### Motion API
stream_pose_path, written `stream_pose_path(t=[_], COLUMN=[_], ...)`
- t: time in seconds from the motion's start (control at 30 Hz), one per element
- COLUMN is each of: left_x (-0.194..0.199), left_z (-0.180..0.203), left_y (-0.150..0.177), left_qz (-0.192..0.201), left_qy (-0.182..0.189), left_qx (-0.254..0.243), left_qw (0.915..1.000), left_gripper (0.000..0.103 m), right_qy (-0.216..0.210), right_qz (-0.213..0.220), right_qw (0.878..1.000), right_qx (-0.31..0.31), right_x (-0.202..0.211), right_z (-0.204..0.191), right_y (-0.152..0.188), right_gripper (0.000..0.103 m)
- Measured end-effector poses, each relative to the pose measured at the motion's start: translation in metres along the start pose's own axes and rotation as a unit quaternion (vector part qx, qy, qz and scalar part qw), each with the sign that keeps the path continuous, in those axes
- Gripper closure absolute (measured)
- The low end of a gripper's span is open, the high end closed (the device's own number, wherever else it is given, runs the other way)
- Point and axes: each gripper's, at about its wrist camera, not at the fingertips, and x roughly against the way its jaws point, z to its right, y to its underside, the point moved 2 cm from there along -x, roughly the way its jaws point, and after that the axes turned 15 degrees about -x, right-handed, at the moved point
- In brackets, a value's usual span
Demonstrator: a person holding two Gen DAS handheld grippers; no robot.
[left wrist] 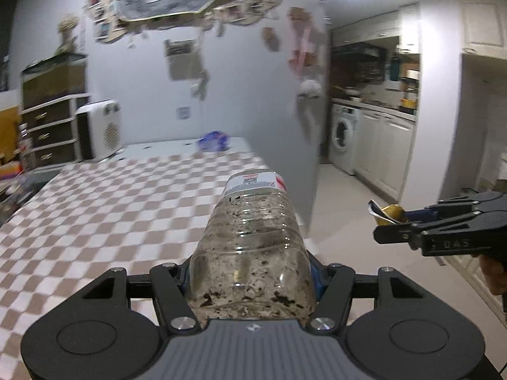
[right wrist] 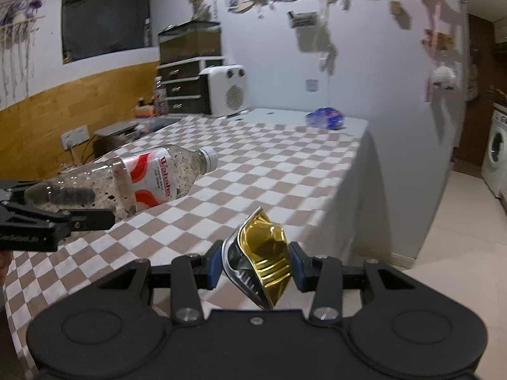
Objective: Collect trash
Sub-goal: 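Carry the bottle and gold wrapper in both tools down to the bin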
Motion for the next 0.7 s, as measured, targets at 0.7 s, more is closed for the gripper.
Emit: stream_pose_path(t=[0.7], left_x=[-0.073], left_z=[0.232], left_y=[-0.041], left_qz=[-0.001], left_qy=[0.113], left_qx=[-0.036], left_qw=[0.9930], left_gripper=[0.041], right_qy=[0.135], right_qz=[0.042], right_qw=[0.985], right_qx=[-0.098], right_x=[0.121], right_z=[0.203], right_y=[0.049], right_gripper=[0.059])
